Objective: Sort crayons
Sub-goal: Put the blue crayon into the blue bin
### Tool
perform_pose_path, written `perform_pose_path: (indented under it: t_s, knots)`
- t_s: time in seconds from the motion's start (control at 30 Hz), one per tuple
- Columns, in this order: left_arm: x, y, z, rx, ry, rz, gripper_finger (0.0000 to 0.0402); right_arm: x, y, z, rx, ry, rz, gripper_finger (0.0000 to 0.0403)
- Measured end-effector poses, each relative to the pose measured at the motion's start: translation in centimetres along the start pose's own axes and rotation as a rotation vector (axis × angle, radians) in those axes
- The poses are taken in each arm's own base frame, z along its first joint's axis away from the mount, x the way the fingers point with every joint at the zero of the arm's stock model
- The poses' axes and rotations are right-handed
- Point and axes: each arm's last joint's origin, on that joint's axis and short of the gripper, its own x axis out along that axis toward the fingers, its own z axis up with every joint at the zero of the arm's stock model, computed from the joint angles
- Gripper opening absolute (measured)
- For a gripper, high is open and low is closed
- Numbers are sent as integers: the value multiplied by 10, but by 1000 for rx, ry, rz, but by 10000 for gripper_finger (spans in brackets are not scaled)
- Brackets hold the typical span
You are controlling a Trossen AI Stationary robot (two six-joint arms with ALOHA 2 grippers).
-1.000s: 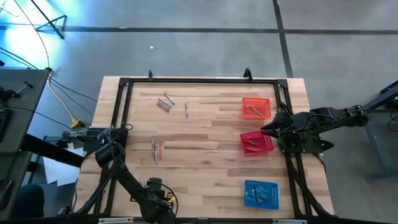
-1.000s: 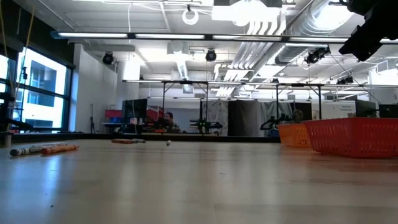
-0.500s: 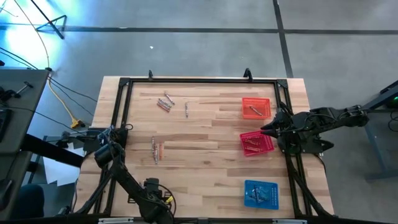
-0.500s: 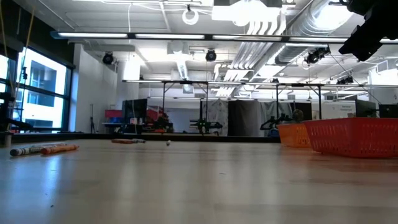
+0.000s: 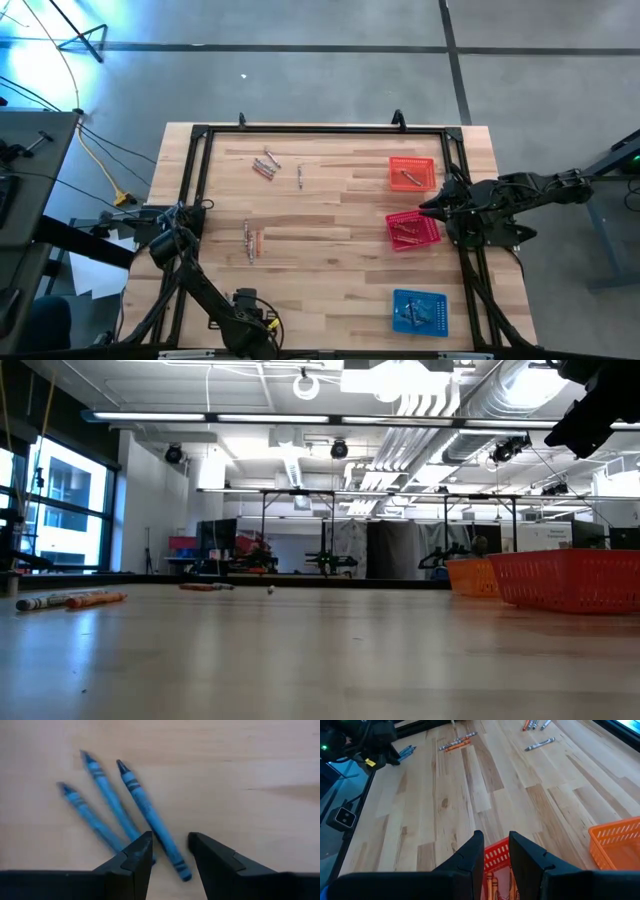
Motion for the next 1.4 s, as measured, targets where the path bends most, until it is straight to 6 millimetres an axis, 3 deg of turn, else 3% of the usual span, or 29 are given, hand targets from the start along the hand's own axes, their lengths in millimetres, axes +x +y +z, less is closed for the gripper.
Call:
perform_pose_path:
  t_s: [0.37, 0.7, 0.97, 1.23, 1.4]
  knots:
    - [14, -2, 5, -11, 32, -2, 128, 0, 0, 0, 11, 0, 0, 84]
    - [7, -4, 9, -8, 73, -31, 8, 0, 0, 0, 10, 0, 0, 84]
    - [-11, 0, 16, -3, 90, -101, 1, 0, 0, 0, 8, 0, 1, 84]
    - [-28, -4, 26, 16, -3, -275, 1, 0, 0, 1, 11, -11, 5, 84]
    - [-42, -23, 40, 49, -148, -528, 1, 0, 1, 2, 39, -21, 11, 84]
